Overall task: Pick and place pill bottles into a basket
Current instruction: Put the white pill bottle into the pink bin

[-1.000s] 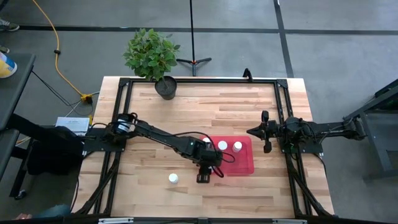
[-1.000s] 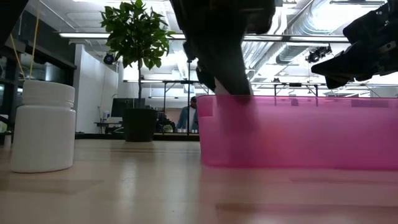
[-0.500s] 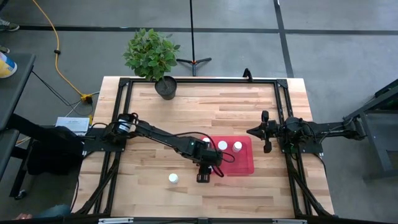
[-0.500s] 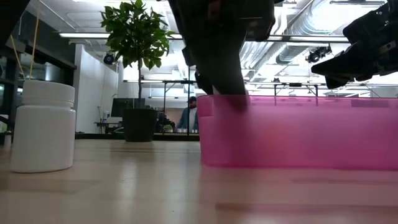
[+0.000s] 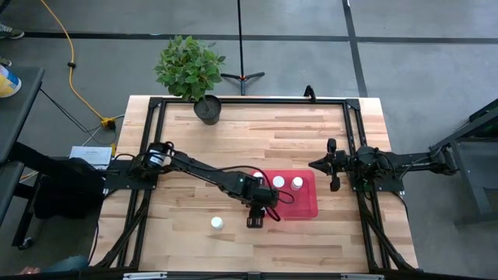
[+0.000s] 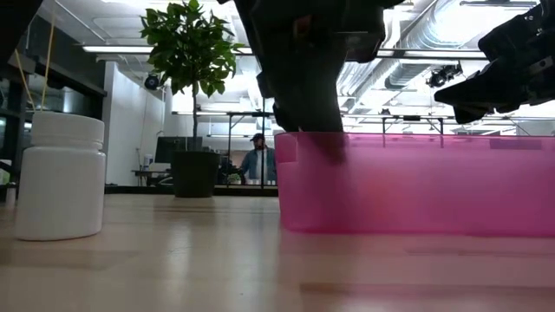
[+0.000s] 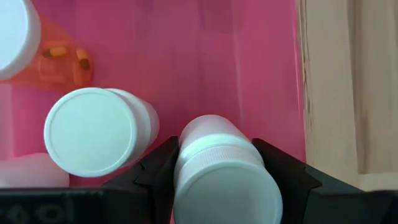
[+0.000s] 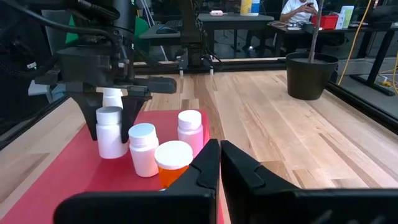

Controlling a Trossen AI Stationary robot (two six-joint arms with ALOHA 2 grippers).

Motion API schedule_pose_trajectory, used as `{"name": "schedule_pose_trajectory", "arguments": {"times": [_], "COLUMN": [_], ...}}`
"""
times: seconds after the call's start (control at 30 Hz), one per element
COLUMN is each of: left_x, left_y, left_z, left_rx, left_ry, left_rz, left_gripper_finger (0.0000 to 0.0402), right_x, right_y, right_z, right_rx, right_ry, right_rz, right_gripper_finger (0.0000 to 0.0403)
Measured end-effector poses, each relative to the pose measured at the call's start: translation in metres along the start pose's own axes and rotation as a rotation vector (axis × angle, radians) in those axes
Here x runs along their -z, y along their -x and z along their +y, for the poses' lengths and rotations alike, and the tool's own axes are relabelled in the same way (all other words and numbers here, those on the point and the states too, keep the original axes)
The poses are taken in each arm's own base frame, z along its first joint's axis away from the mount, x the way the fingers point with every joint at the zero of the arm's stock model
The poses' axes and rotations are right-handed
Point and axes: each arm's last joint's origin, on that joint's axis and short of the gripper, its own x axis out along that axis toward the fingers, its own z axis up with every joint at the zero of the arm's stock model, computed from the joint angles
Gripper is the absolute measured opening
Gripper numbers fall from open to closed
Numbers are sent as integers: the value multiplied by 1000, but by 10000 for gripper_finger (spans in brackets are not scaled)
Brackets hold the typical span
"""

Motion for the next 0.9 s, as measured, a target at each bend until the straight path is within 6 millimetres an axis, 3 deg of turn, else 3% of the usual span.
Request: {"name": "schedule_pose_trajectory", "arguments": {"times": [0.4,0.9], "left_x": [4,5], "left_y": [-15,-15], "left_z": [0,0], "left_rx": [34,29], "left_ry": [4,1], "left_rz": [39,43], "left_gripper_finger": [221,229], "right_x": [0,0], "right_y": [0,0], "right_z": [0,0], "right_rx": [-2,-3], "right_ry": [-4,-4], "right_rz": [0,0], "right_gripper_finger": [2,4]}}
